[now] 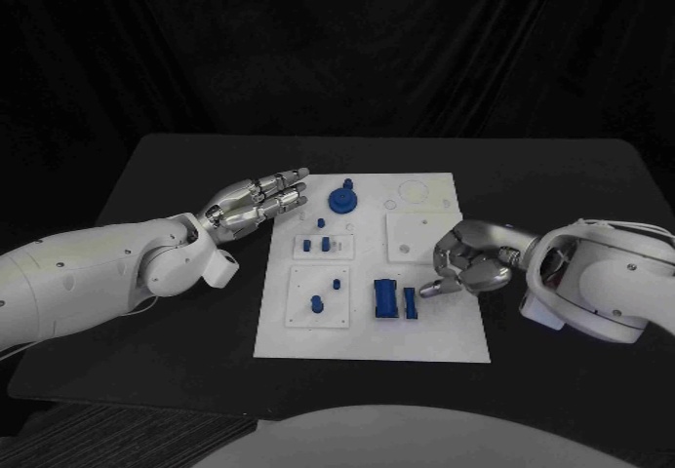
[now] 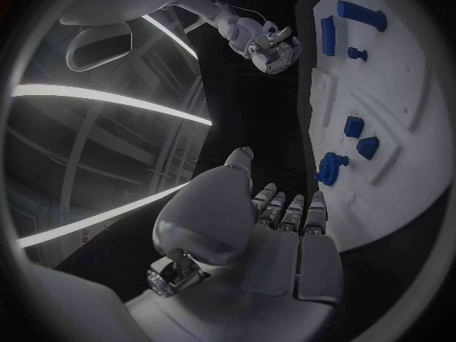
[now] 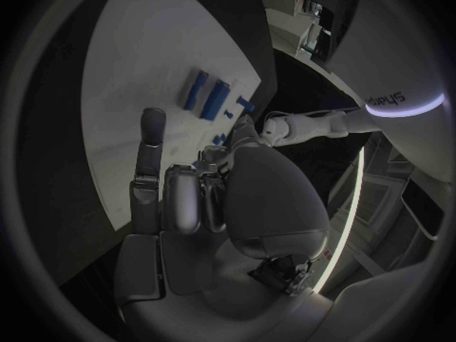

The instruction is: Assemble the parts on the task board

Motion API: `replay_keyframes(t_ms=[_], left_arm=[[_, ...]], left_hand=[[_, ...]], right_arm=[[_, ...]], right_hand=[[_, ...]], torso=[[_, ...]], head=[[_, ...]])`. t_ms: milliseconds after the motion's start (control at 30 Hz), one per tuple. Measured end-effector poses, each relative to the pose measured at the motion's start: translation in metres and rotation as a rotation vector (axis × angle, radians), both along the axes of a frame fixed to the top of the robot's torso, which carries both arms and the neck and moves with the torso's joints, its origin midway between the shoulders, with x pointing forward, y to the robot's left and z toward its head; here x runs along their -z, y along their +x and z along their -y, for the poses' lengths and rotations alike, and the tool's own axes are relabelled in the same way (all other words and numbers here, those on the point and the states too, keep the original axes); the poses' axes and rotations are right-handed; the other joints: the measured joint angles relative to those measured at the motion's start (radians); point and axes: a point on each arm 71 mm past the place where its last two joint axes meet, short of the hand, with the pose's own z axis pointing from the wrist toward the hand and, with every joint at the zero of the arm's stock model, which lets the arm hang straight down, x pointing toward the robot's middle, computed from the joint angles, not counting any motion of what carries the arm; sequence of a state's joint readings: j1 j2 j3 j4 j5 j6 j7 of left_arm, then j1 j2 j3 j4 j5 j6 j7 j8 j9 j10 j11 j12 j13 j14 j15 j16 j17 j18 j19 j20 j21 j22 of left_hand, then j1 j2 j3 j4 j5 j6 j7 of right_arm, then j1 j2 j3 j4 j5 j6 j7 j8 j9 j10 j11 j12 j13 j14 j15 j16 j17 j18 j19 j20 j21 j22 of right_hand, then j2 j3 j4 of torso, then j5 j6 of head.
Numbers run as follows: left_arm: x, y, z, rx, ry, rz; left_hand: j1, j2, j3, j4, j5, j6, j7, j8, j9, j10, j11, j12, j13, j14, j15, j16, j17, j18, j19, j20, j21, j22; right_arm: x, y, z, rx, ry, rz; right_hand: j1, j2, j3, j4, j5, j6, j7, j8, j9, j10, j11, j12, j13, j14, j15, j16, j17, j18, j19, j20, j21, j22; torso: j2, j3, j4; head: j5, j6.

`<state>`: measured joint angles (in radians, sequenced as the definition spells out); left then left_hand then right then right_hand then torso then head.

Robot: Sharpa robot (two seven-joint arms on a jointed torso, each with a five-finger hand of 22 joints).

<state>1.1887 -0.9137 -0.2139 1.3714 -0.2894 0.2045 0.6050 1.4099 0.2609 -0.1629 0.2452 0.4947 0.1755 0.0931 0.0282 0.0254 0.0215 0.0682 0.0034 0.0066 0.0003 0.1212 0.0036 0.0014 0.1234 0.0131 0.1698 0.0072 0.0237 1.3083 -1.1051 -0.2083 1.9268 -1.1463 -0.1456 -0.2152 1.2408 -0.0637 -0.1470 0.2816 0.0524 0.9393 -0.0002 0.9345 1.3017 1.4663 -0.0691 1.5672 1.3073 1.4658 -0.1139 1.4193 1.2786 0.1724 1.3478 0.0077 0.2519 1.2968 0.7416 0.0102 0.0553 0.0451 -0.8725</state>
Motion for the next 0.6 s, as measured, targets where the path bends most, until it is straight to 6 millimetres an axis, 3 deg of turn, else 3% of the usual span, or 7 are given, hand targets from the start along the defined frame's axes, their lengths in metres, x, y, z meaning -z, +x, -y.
replay_keyframes(t_ms=[67, 133, 200, 267, 333, 433, 600], left_arm=[[-0.001, -0.001, -0.002, -0.006, -0.002, 0.005], [-0.002, -0.002, -0.004, -0.015, -0.004, 0.012], [-0.002, -0.003, -0.006, -0.024, -0.006, 0.02], [-0.003, -0.003, -0.007, -0.035, -0.008, 0.033], [-0.004, -0.004, -0.006, -0.047, -0.01, 0.046], [-0.006, -0.005, -0.005, -0.064, -0.01, 0.063], [-0.008, -0.005, -0.006, -0.117, 0.004, 0.098]], left_hand=[[-0.009, 0.002, -0.016, 0.033, -0.026, 0.008, 0.0, 0.0, 0.001, 0.0, 0.0, 0.0, 0.0, -0.001, -0.009, 0.0, 0.0, 0.0, 0.0, 0.0, 0.0, -0.002], [-0.032, 0.004, -0.031, 0.049, -0.063, 0.016, -0.005, 0.0, 0.001, 0.0, 0.0, 0.0, 0.0, 0.0, -0.011, 0.0, 0.0, 0.0, 0.0, 0.0, 0.0, -0.004], [-0.06, 0.004, -0.057, 0.05, -0.114, 0.021, -0.01, 0.0, 0.002, 0.0, 0.0, 0.0, 0.0, 0.0, -0.02, 0.0, -0.001, 0.0, -0.005, -0.005, 0.0, -0.007], [-0.086, 0.004, -0.076, 0.049, -0.156, 0.025, -0.014, 0.0, 0.002, 0.001, -0.001, 0.0, 0.0, -0.001, -0.035, 0.0, -0.001, 0.0, -0.007, -0.015, 0.0, -0.012], [-0.108, 0.003, -0.093, 0.047, -0.19, 0.034, -0.024, 0.0, 0.003, 0.003, -0.015, 0.0, 0.0, 0.0, -0.054, 0.0, -0.001, 0.001, -0.009, -0.027, 0.0, -0.016], [-0.084, -0.021, -0.096, 0.046, -0.172, 0.06, -0.038, 0.007, 0.006, 0.015, -0.033, 0.001, 0.002, 0.0, -0.079, 0.0, -0.001, 0.017, -0.011, -0.04, 0.0, -0.018], [-0.043, -0.062, -0.105, 0.046, -0.15, 0.095, -0.063, 0.007, 0.007, 0.021, -0.062, 0.003, 0.002, -0.001, -0.117, 0.0, -0.001, 0.032, -0.013, -0.074, -0.002, -0.021]], right_arm=[[-0.011, 0.005, 0.003, 0.025, 0.073, 0.022], [-0.018, 0.008, 0.006, 0.05, 0.148, 0.036], [-0.021, 0.011, 0.007, 0.067, 0.207, 0.04], [-0.024, 0.016, 0.011, 0.087, 0.27, 0.042], [-0.025, 0.021, 0.015, 0.103, 0.33, 0.042], [-0.025, 0.025, 0.018, 0.113, 0.405, 0.039], [-0.018, 0.029, 0.023, 0.112, 0.537, 0.037]], right_hand=[[-0.097, 0.085, -0.055, 0.006, 0.024, -0.076, 0.031, -0.226, -0.164, -0.058, 0.041, -0.141, 0.0, -0.095, 0.036, -0.202, -0.238, 0.0, -0.072, 0.036, -0.095, -0.062], [-0.168, 0.141, -0.101, -0.001, 0.066, -0.104, 0.08, -0.4, -0.335, -0.352, 0.087, -0.493, -0.146, -0.295, 0.089, -0.528, -0.565, 0.0, -0.176, 0.079, -0.172, -0.146], [-0.169, 0.169, -0.123, 0.004, 0.075, -0.158, 0.163, -0.548, -0.493, -0.677, 0.201, -0.922, -0.392, -0.573, 0.212, -0.841, -0.759, -0.042, -0.465, 0.158, -0.194, -0.29], [-0.159, 0.18, -0.152, 0.007, 0.073, -0.17, 0.165, -0.66, -0.671, -0.757, 0.284, -1.18, -0.671, -0.694, 0.304, -1.039, -0.933, -0.041, -0.686, 0.236, -0.19, -0.489], [-0.159, 0.18, -0.156, 0.011, 0.062, -0.215, 0.146, -0.727, -0.782, -0.827, 0.32, -1.285, -0.833, -0.765, 0.338, -1.135, -1.035, -0.041, -0.811, 0.275, -0.19, -0.65], [-0.182, 0.157, -0.132, 0.01, 0.038, -0.279, 0.116, -0.775, -0.871, -0.966, 0.287, -1.354, -0.943, -0.875, 0.357, -1.212, -1.112, -0.084, -1.025, 0.282, -0.207, -0.882], [-0.275, 0.129, -0.088, 0.012, 0.007, -0.442, -0.022, -0.832, -1.002, -1.235, 0.197, -1.435, -1.099, -1.215, 0.331, -1.34, -1.219, -0.103, -1.294, 0.289, -0.237, -1.2]], torso=[[-0.001, 0.0, -0.0003], [-0.004, 0.0, -0.0009], [-0.008, 0.0, -0.0015], [-0.011, -0.0002, -0.0028], [-0.016, -0.0009, -0.0043], [-0.025, -0.0027, -0.006], [-0.036, -0.0064, -0.0109]], head=[[0.0, 0.0], [-0.002, 0.0], [-0.006, 0.0], [-0.007, 0.0], [-0.005, 0.0], [0.003, 0.0], [0.017, 0.0]])
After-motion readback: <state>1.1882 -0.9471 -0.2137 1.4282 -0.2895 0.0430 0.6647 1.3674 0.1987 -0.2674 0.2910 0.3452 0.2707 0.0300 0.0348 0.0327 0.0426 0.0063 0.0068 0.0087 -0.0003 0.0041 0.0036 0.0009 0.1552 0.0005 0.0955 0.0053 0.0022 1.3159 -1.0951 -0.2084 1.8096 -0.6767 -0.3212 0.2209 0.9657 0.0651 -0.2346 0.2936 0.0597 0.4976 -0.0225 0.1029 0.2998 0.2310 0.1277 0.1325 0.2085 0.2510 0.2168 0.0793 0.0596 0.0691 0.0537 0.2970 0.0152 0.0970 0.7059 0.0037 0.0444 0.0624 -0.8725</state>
